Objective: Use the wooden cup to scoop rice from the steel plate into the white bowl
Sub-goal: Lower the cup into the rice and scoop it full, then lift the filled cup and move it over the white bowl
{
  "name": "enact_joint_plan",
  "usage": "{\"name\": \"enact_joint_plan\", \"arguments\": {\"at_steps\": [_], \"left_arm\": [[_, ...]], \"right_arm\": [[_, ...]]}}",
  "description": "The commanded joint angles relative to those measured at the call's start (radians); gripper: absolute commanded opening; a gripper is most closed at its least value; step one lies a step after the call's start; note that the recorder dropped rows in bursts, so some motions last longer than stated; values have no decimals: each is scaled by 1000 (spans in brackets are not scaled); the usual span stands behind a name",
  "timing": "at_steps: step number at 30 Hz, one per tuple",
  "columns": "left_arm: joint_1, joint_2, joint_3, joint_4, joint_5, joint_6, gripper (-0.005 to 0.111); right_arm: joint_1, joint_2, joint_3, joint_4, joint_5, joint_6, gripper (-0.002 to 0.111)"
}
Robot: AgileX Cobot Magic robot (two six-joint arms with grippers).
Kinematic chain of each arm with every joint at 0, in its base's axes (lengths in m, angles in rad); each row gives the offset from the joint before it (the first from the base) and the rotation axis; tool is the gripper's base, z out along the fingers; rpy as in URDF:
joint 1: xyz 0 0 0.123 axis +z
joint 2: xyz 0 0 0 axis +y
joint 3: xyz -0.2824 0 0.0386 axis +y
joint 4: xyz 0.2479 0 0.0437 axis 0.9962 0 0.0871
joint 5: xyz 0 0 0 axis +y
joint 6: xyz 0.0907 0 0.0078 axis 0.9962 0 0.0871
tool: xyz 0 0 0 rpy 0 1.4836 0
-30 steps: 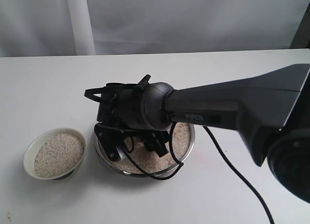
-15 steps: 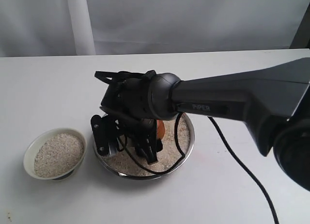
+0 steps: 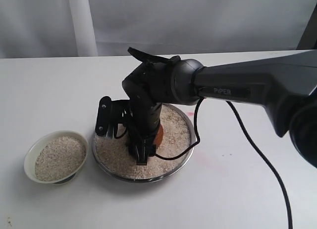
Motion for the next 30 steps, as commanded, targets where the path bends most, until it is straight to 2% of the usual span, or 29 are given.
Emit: {"name": "enact_joint_plan", "arguments": {"at_steps": [1,16,24,30], "left_arm": [[-6,0,1,3,-8,-2,0],[-6,0,1,3,-8,-2,0],[-6,0,1,3,-8,-2,0],[-6,0,1,3,-8,-2,0]], "right_arm": [[-18,8,5,101,-54,-19,0],[-22,-44,51,189,-130,-50,0],[-67,-153,227,267,-305,-82,0],[-99,-219,363,389,-508,-134,0]]}}
